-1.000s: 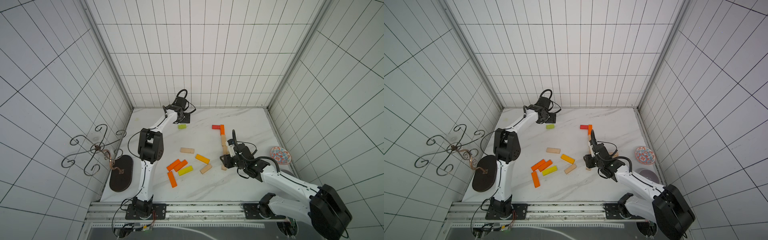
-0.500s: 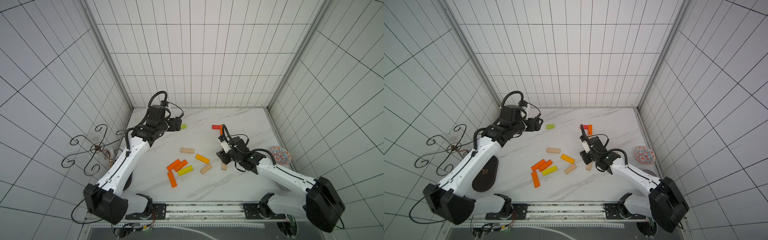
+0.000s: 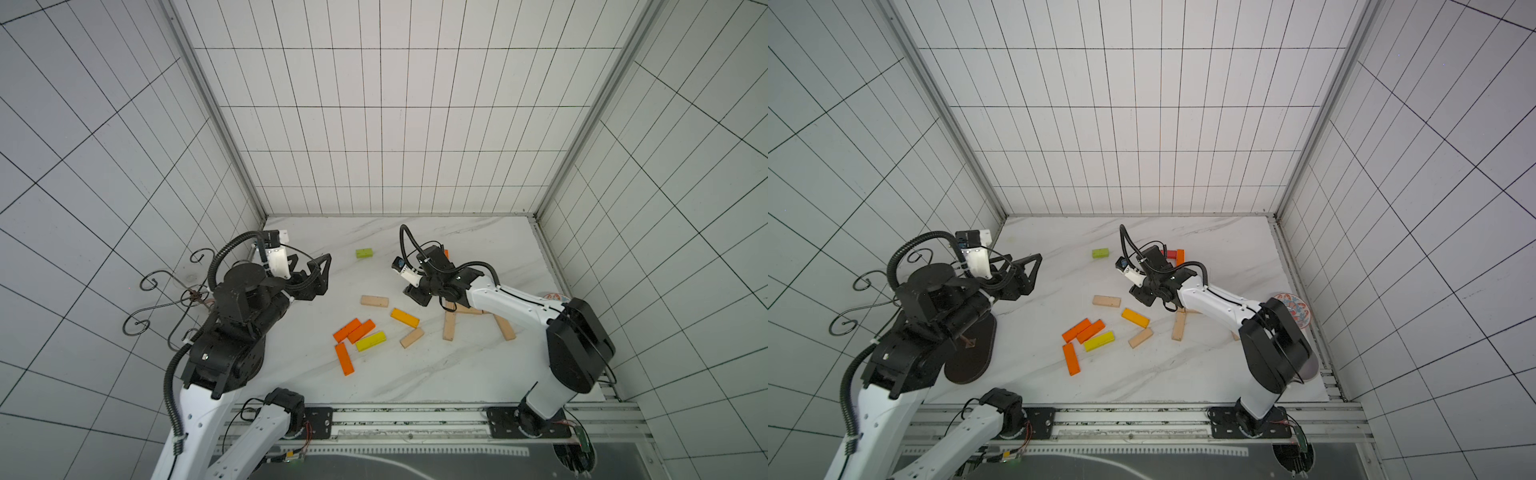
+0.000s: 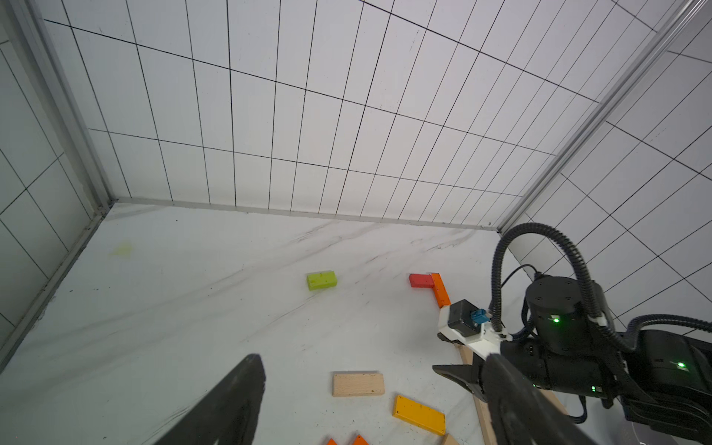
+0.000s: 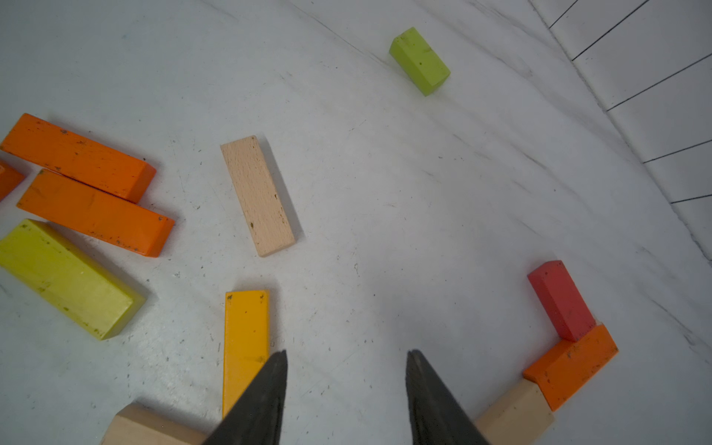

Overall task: Assemble a giraffe with building blocks
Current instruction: Pick up the building block from the center of the board.

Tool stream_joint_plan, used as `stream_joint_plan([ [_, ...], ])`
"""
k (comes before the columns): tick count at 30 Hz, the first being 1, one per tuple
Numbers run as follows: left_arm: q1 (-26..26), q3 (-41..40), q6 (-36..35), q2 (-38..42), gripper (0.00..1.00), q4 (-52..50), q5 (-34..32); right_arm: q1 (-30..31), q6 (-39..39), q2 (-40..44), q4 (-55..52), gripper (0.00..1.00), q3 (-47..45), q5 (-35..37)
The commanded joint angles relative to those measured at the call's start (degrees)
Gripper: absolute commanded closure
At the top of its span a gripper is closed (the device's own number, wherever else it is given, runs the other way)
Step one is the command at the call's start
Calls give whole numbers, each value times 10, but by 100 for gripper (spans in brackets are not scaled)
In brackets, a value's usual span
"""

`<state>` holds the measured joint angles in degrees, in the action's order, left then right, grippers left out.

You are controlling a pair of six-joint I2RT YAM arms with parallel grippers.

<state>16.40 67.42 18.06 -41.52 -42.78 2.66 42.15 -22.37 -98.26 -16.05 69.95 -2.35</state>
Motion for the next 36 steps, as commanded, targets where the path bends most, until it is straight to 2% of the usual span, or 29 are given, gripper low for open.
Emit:
stream_joint_plan([
  [1, -1, 4, 21, 0, 12, -39, -26, 22, -36, -59, -51, 48, 100, -7],
  [7, 4, -12, 25, 11, 12, -38, -31, 39, -36, -154, -71, 47, 181, -4],
  [16, 4, -49, 34, 31, 12, -28, -27, 49, -31, -246, -100, 46, 270, -27],
  [27, 7, -65, 31, 36, 12, -20, -33, 53, -15, -297, -120, 45, 318, -45],
  [36, 7, -69, 32, 37, 11, -13, -34, 64, -17, -297, -146, 41, 307, -81],
])
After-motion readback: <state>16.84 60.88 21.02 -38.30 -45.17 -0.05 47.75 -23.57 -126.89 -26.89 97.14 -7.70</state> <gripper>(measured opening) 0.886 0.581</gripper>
